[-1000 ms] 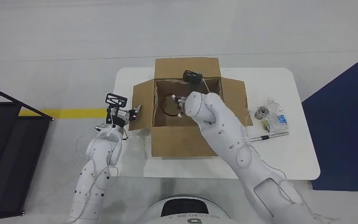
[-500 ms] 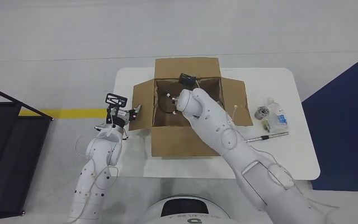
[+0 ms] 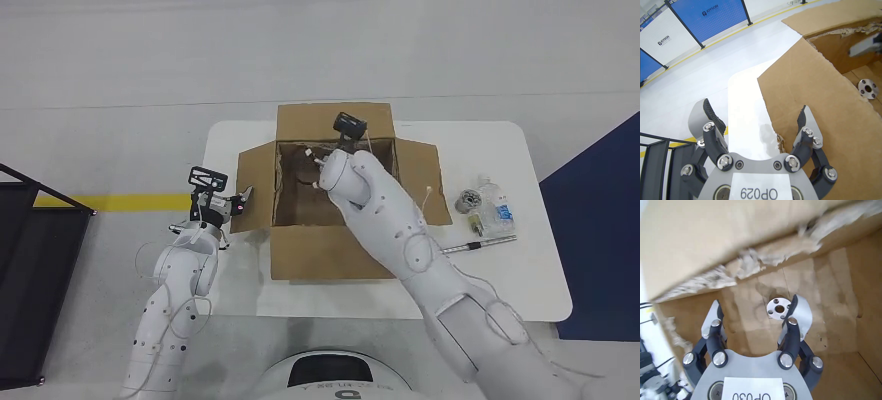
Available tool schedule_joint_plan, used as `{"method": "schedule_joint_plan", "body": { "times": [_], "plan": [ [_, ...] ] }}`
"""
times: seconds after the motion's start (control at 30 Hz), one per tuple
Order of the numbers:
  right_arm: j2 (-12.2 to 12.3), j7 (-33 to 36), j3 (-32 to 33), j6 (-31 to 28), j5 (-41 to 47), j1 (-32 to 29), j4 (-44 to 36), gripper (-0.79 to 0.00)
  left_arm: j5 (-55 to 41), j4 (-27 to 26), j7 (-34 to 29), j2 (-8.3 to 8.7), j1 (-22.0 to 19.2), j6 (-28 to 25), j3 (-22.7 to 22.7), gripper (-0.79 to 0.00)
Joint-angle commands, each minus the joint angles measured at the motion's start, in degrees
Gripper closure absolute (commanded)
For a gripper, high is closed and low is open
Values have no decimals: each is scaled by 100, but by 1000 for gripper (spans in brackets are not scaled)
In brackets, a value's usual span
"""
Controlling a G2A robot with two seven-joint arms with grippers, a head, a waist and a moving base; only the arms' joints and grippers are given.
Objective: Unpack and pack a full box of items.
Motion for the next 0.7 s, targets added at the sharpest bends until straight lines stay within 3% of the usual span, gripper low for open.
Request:
{"method": "schedule_joint_plan", "body": {
  "times": [0.0,0.17,0.37,0.43,0.5,0.53,0.6,0.67],
  "plan": [
    [182,104,503,-88,-229,-687,-1303,-785,0,0,0,0,0,0,0,-785],
    [521,380,1887,-413,-642,-2218,-3545,-785,0,0,0,0,0,0,0,-785],
    [641,192,3366,-372,-210,-3616,-4943,-785,0,0,0,0,0,0,0,-785],
    [654,100,3834,-212,-50,-3982,-5089,-650,0,0,0,0,0,0,0,-785],
    [671,140,4240,-165,117,-4315,-5174,-582,0,0,0,0,0,0,0,-785],
    [679,190,4425,-99,176,-4473,-5169,-502,0,0,0,0,0,0,0,-785],
    [708,425,4715,-18,209,-4747,-5101,-413,0,0,0,0,0,0,0,-785],
    [752,681,4841,72,9,-4875,-5024,-388,0,0,0,0,0,0,0,-785]
  ]
}}
